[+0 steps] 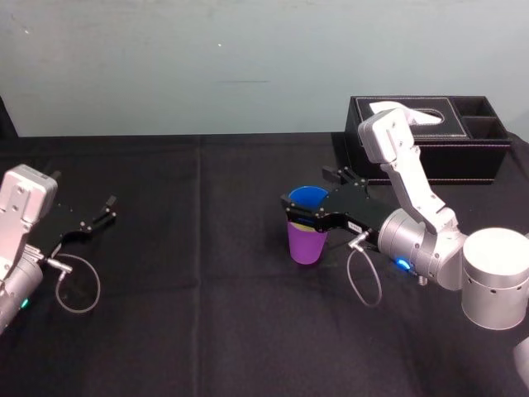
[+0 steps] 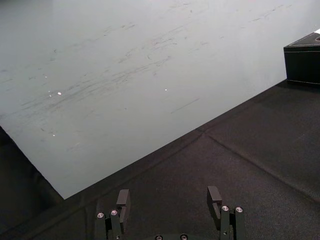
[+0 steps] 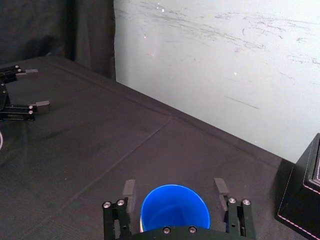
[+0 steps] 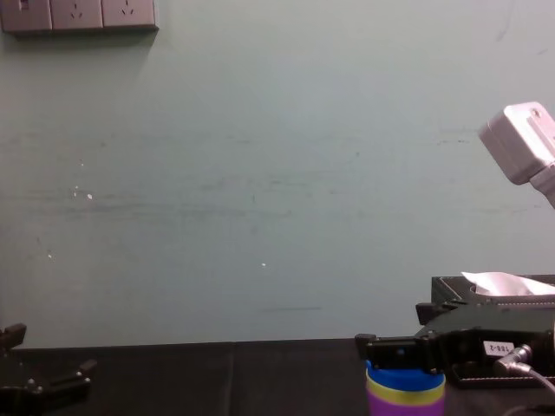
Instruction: Stack the three plastic cups sequentially using one hand.
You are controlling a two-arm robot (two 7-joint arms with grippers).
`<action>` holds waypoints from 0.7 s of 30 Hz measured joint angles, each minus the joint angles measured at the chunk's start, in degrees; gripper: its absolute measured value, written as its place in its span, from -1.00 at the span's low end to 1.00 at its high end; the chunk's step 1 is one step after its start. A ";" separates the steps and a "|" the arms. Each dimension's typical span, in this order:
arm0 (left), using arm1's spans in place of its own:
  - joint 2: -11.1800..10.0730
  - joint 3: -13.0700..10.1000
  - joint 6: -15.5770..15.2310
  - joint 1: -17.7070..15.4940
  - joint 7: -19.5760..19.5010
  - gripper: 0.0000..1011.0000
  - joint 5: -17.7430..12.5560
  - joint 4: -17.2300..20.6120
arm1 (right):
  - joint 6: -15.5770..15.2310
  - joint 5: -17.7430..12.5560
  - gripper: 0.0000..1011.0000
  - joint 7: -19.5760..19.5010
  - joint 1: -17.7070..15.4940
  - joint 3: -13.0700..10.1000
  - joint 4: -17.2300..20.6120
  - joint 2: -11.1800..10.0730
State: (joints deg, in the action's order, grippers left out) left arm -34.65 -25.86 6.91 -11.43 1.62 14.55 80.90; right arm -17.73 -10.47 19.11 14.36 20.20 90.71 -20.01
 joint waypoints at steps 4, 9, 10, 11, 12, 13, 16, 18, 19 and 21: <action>0.00 0.00 0.00 0.00 0.00 1.00 0.00 0.00 | -0.01 -0.01 0.99 0.00 0.00 -0.03 0.02 0.00; 0.00 0.00 0.00 0.00 0.00 1.00 0.00 0.00 | -0.04 -0.03 0.99 0.00 0.00 -0.03 0.04 0.00; 0.00 0.00 0.00 0.00 0.00 1.00 0.00 0.00 | -0.05 -0.04 0.99 0.00 0.00 -0.03 0.05 0.00; 0.00 0.00 0.00 0.00 0.00 1.00 0.00 0.00 | -0.05 -0.04 0.99 0.00 0.00 -0.03 0.05 0.00; 0.00 0.00 0.00 0.00 0.00 1.00 0.00 0.00 | -0.06 -0.04 0.99 0.00 0.00 -0.03 0.05 0.00; 0.00 0.00 0.00 0.00 0.00 1.00 0.00 0.00 | -0.06 -0.05 0.99 0.00 0.00 -0.03 0.05 0.00; 0.00 0.00 0.00 0.00 0.00 1.00 0.00 0.00 | -0.07 -0.06 0.99 0.00 0.00 -0.03 0.06 0.00; 0.00 0.00 0.00 0.00 0.00 1.00 0.00 0.00 | 0.64 -0.02 0.99 0.09 -0.27 0.00 0.35 -0.13; 0.00 0.00 0.00 0.00 0.00 1.00 0.00 -0.01 | 1.37 0.02 0.99 0.34 -0.72 0.07 0.77 -0.35; 0.00 0.00 0.00 0.00 0.00 1.00 0.00 0.00 | 1.79 0.03 0.99 0.44 -1.13 0.07 1.17 -0.57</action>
State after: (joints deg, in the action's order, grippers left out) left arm -34.64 -25.86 6.91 -11.43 1.62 14.55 80.90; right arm -15.95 -10.44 19.55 13.23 20.27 91.88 -20.58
